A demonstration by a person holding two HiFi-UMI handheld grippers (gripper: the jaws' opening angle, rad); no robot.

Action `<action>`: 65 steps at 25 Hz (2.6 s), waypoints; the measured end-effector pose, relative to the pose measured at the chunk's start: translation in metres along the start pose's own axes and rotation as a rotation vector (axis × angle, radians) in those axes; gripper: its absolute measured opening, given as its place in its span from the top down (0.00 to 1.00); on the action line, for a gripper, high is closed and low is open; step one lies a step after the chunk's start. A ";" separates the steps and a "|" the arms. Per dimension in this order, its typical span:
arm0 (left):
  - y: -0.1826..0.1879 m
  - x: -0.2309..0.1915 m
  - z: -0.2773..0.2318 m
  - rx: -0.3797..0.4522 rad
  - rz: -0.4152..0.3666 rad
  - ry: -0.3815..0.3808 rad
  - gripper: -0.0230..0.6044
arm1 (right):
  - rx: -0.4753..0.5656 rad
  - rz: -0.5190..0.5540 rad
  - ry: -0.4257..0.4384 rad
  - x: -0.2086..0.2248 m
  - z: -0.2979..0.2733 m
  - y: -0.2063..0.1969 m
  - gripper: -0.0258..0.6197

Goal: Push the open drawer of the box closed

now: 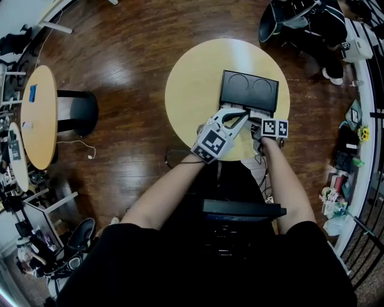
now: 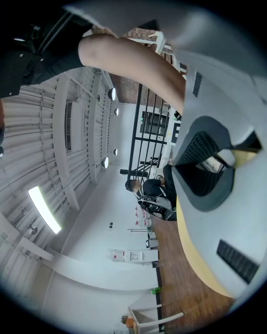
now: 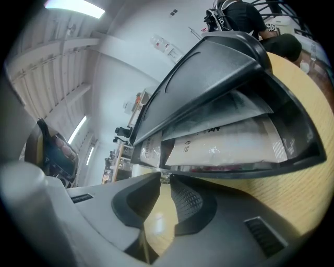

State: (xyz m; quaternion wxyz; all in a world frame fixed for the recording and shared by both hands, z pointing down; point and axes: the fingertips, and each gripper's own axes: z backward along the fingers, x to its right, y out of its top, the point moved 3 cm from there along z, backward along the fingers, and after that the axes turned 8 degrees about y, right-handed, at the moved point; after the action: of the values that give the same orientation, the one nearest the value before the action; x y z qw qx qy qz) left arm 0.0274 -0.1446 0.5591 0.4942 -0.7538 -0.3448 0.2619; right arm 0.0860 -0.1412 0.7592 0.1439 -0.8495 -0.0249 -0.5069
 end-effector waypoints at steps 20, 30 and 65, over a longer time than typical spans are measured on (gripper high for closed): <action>0.000 -0.027 -0.015 -0.017 0.016 0.006 0.91 | 0.037 -0.019 -0.010 0.006 -0.014 0.040 0.85; -0.001 -0.034 -0.017 -0.023 0.018 0.022 0.91 | 0.076 -0.040 -0.019 0.010 -0.015 0.053 0.85; 0.146 0.017 0.105 0.173 0.024 -0.075 0.91 | 0.451 1.042 0.210 -0.358 0.177 0.066 0.97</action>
State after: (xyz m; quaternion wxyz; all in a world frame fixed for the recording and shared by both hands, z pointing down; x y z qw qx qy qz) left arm -0.0012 -0.1125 0.3840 0.5411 -0.7020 -0.3302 0.3247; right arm 0.0759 -0.1201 0.3553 0.5537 -0.6431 0.3037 -0.4331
